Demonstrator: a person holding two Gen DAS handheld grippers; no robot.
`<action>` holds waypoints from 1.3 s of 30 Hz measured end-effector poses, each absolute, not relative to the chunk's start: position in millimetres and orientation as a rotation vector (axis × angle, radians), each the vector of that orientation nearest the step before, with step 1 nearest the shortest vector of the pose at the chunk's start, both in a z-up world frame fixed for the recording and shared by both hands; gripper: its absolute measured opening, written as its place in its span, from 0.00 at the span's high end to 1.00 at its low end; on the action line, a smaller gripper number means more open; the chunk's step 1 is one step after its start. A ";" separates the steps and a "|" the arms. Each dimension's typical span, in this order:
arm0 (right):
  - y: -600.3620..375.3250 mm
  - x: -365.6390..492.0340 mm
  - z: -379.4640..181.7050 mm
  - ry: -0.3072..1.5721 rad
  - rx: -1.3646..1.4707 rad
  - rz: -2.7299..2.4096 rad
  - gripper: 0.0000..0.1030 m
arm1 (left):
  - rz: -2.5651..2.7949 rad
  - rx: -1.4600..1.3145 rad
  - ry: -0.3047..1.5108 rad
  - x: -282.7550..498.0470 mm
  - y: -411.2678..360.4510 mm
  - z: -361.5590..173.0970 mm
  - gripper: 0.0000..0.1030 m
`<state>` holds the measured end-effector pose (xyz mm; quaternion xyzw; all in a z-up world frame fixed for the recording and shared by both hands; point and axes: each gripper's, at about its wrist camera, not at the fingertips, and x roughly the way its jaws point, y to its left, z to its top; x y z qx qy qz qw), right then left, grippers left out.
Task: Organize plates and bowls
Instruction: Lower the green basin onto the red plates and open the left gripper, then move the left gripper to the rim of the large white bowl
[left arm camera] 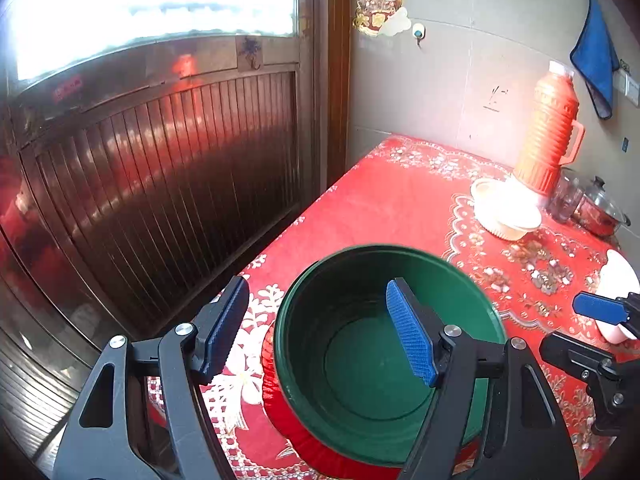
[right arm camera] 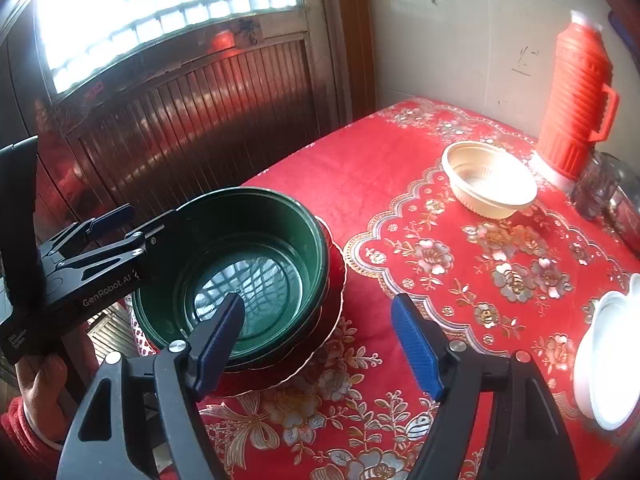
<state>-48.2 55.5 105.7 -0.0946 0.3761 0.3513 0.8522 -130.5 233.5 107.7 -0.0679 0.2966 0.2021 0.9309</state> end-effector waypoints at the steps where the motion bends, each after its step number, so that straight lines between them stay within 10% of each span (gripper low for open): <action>1: 50.7 -49.2 108.7 0.780 -0.188 0.734 0.23 | 0.407 -0.136 0.589 -130.6 229.0 112.7 0.30; 39: -152.6 -37.4 134.1 0.715 0.052 0.368 0.23 | 0.038 -0.049 0.660 -39.3 54.7 97.1 0.30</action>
